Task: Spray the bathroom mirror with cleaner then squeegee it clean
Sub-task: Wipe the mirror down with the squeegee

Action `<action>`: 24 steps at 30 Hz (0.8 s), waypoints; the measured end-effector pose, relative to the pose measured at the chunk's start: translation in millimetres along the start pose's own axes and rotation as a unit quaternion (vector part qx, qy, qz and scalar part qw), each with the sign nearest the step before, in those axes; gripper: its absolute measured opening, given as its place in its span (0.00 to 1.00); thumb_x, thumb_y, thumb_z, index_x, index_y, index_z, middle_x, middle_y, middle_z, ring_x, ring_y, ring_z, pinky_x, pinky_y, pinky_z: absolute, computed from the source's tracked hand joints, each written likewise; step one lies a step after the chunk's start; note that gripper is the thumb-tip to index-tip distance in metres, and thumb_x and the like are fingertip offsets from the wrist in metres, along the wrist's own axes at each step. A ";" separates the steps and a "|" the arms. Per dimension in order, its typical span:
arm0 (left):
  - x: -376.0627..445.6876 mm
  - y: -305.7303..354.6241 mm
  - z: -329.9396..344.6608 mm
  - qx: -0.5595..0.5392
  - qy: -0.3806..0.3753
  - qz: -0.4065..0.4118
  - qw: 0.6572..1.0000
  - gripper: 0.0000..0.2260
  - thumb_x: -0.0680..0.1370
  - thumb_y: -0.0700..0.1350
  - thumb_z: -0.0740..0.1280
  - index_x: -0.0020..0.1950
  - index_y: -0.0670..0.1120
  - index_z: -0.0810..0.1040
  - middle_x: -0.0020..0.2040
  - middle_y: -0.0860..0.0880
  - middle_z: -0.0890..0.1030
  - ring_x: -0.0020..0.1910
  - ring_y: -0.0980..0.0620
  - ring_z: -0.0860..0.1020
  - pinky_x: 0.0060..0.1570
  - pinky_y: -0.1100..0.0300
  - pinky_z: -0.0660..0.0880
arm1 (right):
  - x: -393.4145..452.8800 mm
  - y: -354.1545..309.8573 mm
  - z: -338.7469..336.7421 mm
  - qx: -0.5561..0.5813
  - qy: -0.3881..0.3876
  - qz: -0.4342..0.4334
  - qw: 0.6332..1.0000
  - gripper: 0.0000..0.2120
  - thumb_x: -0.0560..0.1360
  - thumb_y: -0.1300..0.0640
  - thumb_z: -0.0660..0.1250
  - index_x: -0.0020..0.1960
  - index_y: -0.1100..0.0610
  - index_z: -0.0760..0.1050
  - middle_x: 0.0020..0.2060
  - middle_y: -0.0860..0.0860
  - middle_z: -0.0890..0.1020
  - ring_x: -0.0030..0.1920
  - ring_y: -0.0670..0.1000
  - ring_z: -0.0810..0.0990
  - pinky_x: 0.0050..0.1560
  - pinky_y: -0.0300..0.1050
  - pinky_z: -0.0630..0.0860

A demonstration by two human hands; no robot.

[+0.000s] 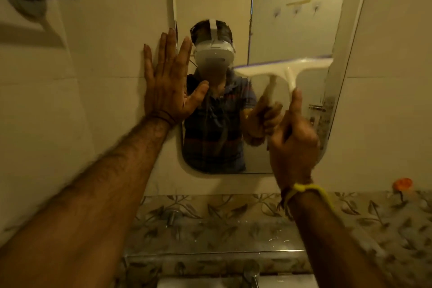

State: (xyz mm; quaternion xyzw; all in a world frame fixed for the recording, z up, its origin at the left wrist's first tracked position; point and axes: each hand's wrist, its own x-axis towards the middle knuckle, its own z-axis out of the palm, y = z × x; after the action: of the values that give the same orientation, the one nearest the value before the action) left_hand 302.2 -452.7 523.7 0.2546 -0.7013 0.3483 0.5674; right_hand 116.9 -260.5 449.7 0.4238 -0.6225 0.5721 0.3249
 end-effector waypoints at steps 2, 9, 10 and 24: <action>0.2 0.8 -1.2 -0.004 0.001 0.001 1.000 0.38 0.80 0.64 0.59 0.83 0.44 0.54 0.82 0.36 0.56 0.82 0.38 0.53 0.78 0.34 0.43 | -8.4 -1.6 -2.8 -0.005 -0.007 0.020 1.000 0.26 0.79 0.60 0.58 0.77 0.55 0.59 0.36 0.59 0.78 0.32 0.55 0.74 0.34 0.43 0.67; 0.1 -0.5 -0.3 -0.004 0.008 -0.001 1.000 0.38 0.80 0.66 0.57 0.83 0.46 0.53 0.82 0.37 0.56 0.82 0.40 0.54 0.78 0.35 0.44 | 100.8 -43.3 -1.8 0.024 0.093 0.042 0.995 0.28 0.79 0.52 0.54 0.78 0.56 0.57 0.33 0.51 0.76 0.31 0.48 0.76 0.34 0.41 0.79; 0.7 -0.1 -0.5 -0.006 0.007 -0.002 1.000 0.38 0.80 0.66 0.56 0.83 0.46 0.54 0.82 0.37 0.56 0.82 0.40 0.54 0.78 0.35 0.44 | 97.2 -44.6 -0.2 0.025 0.090 0.048 0.994 0.28 0.80 0.53 0.54 0.78 0.57 0.56 0.33 0.52 0.77 0.31 0.48 0.76 0.35 0.43 0.81; -0.5 3.1 -7.8 -0.016 0.003 -0.006 1.000 0.37 0.81 0.64 0.60 0.82 0.42 0.56 0.81 0.36 0.56 0.82 0.38 0.55 0.77 0.33 0.46 | 94.8 -40.0 4.1 0.110 0.232 0.172 0.951 0.20 0.81 0.65 0.58 0.72 0.68 0.66 0.28 0.36 0.64 0.36 0.19 0.69 0.26 0.14 0.60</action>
State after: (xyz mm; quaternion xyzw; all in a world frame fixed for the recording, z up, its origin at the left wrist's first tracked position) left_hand 304.8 -444.8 523.5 0.2487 -0.7034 0.3348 0.5756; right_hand 112.5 -278.8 551.0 0.1990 -0.5270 0.7667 0.3081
